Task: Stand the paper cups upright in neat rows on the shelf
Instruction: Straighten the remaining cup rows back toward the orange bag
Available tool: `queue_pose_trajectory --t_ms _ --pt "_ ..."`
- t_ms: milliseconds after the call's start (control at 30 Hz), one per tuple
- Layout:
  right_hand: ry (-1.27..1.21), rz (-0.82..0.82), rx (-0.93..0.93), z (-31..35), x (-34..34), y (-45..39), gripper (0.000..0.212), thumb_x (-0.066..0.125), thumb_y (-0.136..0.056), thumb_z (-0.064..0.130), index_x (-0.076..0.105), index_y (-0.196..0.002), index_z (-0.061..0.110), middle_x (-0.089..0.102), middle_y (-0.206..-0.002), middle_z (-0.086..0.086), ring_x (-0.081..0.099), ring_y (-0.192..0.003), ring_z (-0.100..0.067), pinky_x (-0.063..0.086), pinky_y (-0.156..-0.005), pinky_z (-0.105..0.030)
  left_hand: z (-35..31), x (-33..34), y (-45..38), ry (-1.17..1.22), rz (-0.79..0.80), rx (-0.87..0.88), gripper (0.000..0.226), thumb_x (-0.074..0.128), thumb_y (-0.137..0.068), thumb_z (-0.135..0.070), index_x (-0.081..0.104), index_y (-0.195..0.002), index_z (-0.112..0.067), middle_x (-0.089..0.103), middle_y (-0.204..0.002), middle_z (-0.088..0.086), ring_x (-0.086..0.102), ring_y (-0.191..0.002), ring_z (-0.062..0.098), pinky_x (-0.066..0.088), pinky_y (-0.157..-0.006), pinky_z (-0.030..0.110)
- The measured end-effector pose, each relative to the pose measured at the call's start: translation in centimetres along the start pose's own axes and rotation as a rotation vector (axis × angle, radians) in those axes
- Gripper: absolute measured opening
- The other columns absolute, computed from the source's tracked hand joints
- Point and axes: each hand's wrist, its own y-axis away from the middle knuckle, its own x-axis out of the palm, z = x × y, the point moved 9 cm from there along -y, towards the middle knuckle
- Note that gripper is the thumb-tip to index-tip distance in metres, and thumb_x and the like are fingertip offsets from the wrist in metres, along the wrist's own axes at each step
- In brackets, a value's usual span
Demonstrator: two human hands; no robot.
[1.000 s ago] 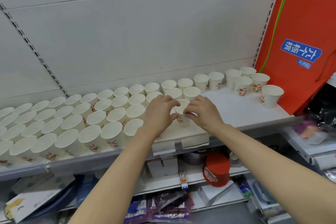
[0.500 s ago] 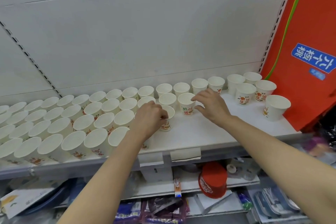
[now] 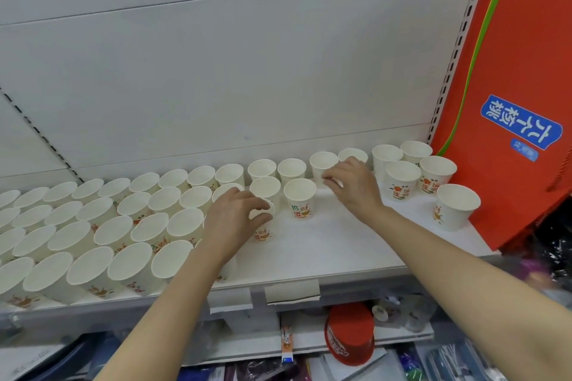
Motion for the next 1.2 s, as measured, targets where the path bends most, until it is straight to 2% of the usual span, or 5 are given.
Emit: queue_pose_trajectory --t_ms 167,400,633,933,1200 --pt "0.134 0.042 0.202 -6.0 -1.3 -0.9 0.005 0.071 -0.076 0.011 0.072 -0.08 0.015 0.067 -0.077 -0.001 0.052 -0.08 -0.028 0.043 -0.069 -0.037 -2.5 0.5 -3.6 0.044 -0.025 -0.019 0.004 0.073 -0.082 -0.033 0.074 -0.079 -0.032 0.065 -0.076 -0.013 0.051 -0.079 0.013 0.038 -0.059 0.028" --pt "0.279 0.29 0.161 -8.4 1.4 -2.4 0.011 0.066 -0.079 0.008 0.071 -0.087 0.013 0.066 -0.09 -0.002 0.047 -0.094 -0.028 0.031 -0.074 -0.033 -5.6 4.5 -10.4 0.051 0.072 -0.043 0.009 0.065 -0.087 -0.034 0.073 -0.089 -0.031 0.067 -0.085 -0.01 0.052 -0.091 0.014 0.038 -0.065 0.029" --pt "0.187 0.204 0.142 -8.5 0.0 -1.5 0.006 0.073 -0.074 0.009 0.071 -0.075 0.014 0.066 -0.074 0.0 0.049 -0.082 -0.029 0.033 -0.07 -0.033 -8.4 9.5 -14.6 -0.05 0.217 0.004 0.029 0.07 -0.083 -0.04 0.071 -0.108 -0.025 0.068 -0.105 -0.004 0.054 -0.103 0.021 0.038 -0.076 0.029" --pt "0.186 0.195 0.135 -8.8 0.4 -1.8 0.008 0.074 -0.071 0.007 0.07 -0.072 0.014 0.065 -0.072 -0.001 0.051 -0.08 -0.03 0.037 -0.07 -0.035 -8.3 11.2 -15.3 -0.253 0.289 0.029 0.017 0.062 -0.084 -0.019 0.074 -0.096 -0.022 0.069 -0.094 0.004 0.055 -0.098 0.024 0.03 -0.068 0.028" --pt "0.163 0.167 0.124 -8.1 2.0 -2.3 0.013 0.08 -0.066 0.011 0.069 -0.071 0.014 0.064 -0.072 0.0 0.053 -0.077 -0.03 0.038 -0.07 -0.033 -8.6 11.7 -15.7 -0.223 0.285 0.05 0.013 0.067 -0.084 -0.033 0.072 -0.091 -0.023 0.069 -0.092 0.0 0.054 -0.098 0.022 0.032 -0.069 0.028"
